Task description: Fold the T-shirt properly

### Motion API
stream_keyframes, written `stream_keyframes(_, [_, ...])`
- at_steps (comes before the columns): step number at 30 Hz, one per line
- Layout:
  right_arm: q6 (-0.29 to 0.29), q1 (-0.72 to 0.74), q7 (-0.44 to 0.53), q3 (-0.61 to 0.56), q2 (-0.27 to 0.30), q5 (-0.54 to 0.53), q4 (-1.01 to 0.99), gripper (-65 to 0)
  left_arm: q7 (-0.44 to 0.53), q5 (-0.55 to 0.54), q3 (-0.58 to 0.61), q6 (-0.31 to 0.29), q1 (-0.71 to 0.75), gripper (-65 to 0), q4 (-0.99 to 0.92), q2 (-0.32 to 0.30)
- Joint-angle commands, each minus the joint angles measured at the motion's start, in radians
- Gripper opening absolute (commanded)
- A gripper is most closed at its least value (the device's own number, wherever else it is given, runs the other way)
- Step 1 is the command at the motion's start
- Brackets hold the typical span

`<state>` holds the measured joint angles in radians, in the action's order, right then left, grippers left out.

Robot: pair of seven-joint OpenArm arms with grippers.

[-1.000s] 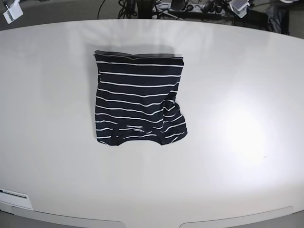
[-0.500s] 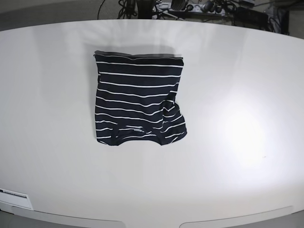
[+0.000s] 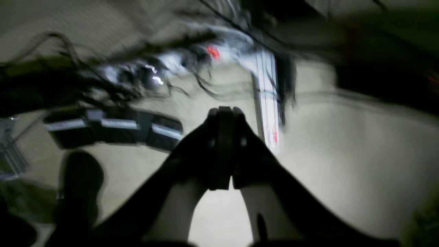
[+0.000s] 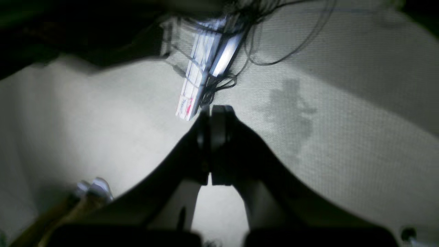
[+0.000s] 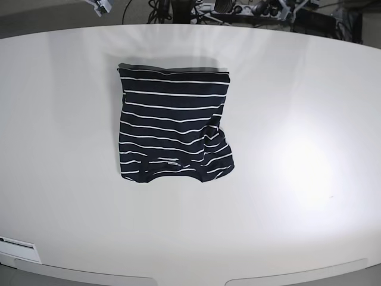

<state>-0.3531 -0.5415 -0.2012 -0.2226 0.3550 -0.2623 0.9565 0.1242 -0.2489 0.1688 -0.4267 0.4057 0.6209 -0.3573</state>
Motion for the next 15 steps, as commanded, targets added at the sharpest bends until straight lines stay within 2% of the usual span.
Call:
stream_keyframes(1, [0.037,0.019,0.021,-0.020,-0.003,0.011,-0.041,-65.0,0.041,0.023,0.018,0.029,-0.017,-65.0,-0.054,0.019])
stream_keyframes(3, [0.107,0.084,0.061,-0.064,-0.041,0.064,-0.148,-65.0,0.133,0.043,0.056,0.130,-0.076,-65.0,-0.165,0.064])
stream_keyframes(5, [0.136,0.137,0.110,-0.103,-0.082,0.111,-0.252,-65.0,0.222,0.038,0.095,0.215,-0.118,-65.0,-0.242,0.112])
stream_keyframes(8, [0.157,0.188,0.182,-0.140,-0.142,0.156,-0.377,-65.0,0.243,0.025,0.143,0.309,-0.158,-65.0,-0.289,0.175])
stream_keyframes(11, [0.171,0.206,0.192,-0.146,-0.179,0.220,-0.430,-65.0,0.233,-0.004,0.183,0.327,-0.165,-65.0,-0.294,0.216])
stream_keyframes(15, [0.160,0.209,0.202,-0.146,-0.190,0.211,-0.417,-65.0,0.235,-0.024,0.231,0.327,-0.164,-65.0,-0.294,0.242])
